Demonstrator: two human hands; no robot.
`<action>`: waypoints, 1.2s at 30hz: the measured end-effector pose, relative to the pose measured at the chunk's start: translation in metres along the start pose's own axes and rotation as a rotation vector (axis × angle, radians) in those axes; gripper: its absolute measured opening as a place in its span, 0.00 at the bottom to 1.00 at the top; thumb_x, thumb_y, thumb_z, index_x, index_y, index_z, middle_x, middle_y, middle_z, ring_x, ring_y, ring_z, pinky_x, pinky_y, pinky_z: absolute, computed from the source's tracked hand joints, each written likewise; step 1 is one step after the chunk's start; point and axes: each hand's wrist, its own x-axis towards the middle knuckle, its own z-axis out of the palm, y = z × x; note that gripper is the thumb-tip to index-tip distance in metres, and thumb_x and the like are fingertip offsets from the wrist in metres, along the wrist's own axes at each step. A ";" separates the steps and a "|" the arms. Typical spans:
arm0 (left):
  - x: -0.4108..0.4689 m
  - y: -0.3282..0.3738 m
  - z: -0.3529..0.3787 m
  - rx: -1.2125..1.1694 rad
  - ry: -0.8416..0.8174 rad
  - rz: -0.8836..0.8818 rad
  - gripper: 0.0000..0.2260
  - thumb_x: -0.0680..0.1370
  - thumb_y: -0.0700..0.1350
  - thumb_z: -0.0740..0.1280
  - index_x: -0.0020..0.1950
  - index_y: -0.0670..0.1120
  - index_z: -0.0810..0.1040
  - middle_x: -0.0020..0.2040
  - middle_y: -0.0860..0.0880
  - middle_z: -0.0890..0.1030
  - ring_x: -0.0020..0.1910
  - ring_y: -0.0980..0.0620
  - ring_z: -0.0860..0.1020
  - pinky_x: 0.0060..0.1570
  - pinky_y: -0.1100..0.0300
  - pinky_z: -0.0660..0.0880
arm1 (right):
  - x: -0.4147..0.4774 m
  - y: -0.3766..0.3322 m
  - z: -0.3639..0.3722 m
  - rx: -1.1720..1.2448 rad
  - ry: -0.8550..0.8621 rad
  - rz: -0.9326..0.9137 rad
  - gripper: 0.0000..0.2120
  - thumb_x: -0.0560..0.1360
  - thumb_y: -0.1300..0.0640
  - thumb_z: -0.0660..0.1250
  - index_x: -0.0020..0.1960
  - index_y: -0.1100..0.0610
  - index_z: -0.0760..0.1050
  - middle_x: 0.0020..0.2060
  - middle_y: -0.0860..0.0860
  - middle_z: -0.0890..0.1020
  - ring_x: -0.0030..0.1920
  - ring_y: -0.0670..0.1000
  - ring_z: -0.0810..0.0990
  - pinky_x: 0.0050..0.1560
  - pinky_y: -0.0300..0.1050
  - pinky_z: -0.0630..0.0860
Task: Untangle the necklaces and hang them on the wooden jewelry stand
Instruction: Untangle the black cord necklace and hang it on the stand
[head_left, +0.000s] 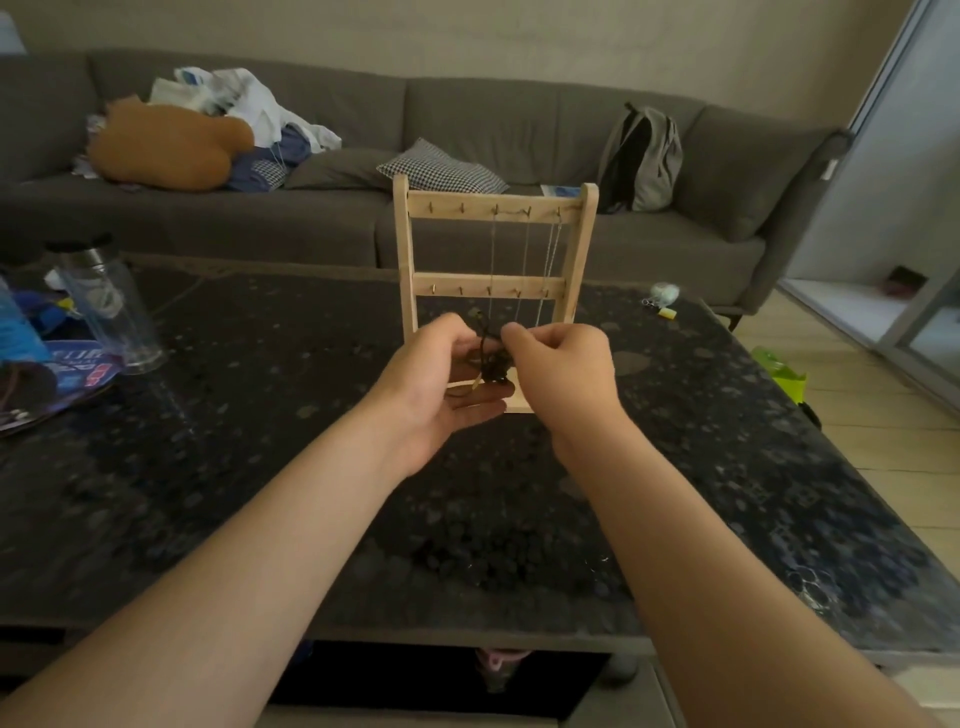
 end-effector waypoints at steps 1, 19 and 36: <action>-0.001 0.000 -0.001 -0.026 -0.014 0.000 0.13 0.85 0.47 0.64 0.62 0.42 0.84 0.61 0.40 0.85 0.60 0.41 0.85 0.61 0.44 0.83 | -0.002 -0.002 0.000 0.023 -0.009 0.031 0.09 0.83 0.51 0.70 0.46 0.53 0.82 0.42 0.48 0.85 0.44 0.44 0.82 0.40 0.37 0.72; 0.001 -0.009 -0.006 -0.169 0.111 -0.146 0.18 0.83 0.25 0.57 0.60 0.41 0.82 0.62 0.36 0.82 0.53 0.43 0.84 0.53 0.48 0.83 | -0.004 0.013 -0.006 0.465 -0.082 0.384 0.11 0.86 0.54 0.65 0.63 0.57 0.81 0.49 0.52 0.88 0.47 0.50 0.86 0.44 0.46 0.79; -0.011 0.004 -0.014 0.151 -0.013 -0.224 0.08 0.75 0.47 0.67 0.49 0.47 0.84 0.53 0.44 0.84 0.58 0.44 0.81 0.65 0.41 0.73 | -0.011 0.016 -0.023 0.341 -0.189 0.247 0.11 0.80 0.64 0.71 0.56 0.51 0.86 0.54 0.53 0.89 0.56 0.53 0.87 0.57 0.49 0.83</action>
